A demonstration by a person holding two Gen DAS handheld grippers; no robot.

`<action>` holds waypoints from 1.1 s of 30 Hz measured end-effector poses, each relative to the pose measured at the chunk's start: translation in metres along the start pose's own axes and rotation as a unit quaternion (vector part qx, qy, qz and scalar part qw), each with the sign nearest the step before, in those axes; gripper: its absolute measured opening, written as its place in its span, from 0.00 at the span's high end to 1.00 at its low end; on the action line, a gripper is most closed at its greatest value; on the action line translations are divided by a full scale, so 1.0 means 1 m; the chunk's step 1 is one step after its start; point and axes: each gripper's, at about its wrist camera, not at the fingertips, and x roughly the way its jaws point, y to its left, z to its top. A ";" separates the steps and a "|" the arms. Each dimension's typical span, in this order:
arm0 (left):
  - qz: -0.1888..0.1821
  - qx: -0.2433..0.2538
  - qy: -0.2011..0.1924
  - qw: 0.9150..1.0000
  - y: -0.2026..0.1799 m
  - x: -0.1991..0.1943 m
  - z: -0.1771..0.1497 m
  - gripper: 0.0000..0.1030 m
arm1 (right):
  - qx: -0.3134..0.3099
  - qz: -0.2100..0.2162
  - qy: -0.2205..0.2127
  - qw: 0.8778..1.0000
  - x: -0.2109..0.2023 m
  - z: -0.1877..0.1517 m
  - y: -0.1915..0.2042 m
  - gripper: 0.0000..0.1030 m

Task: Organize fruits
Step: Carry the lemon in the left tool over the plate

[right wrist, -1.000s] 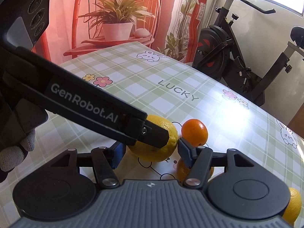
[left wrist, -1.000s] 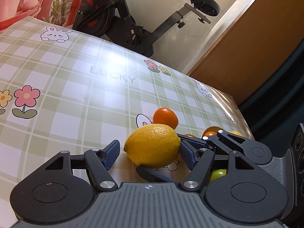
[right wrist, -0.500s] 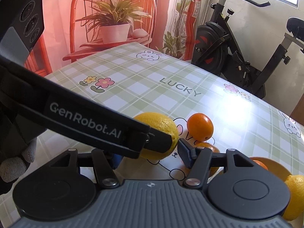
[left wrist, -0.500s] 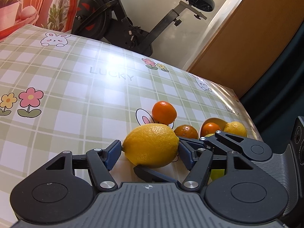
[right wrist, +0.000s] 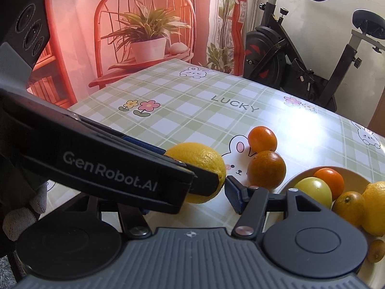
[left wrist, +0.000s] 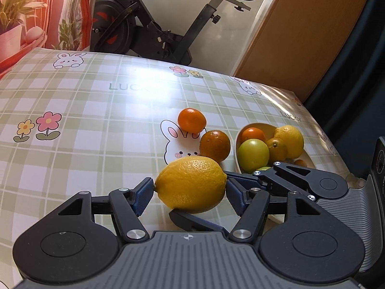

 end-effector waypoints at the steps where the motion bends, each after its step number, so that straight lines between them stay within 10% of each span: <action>1: -0.001 0.001 0.000 1.000 -0.003 -0.002 0.000 0.33 | 0.003 0.001 -0.002 1.000 -0.004 -0.002 0.000 0.40; 33: -0.036 0.167 0.047 0.984 -0.191 0.058 0.013 0.32 | 0.196 -0.083 -0.084 0.973 -0.134 -0.074 -0.127 0.40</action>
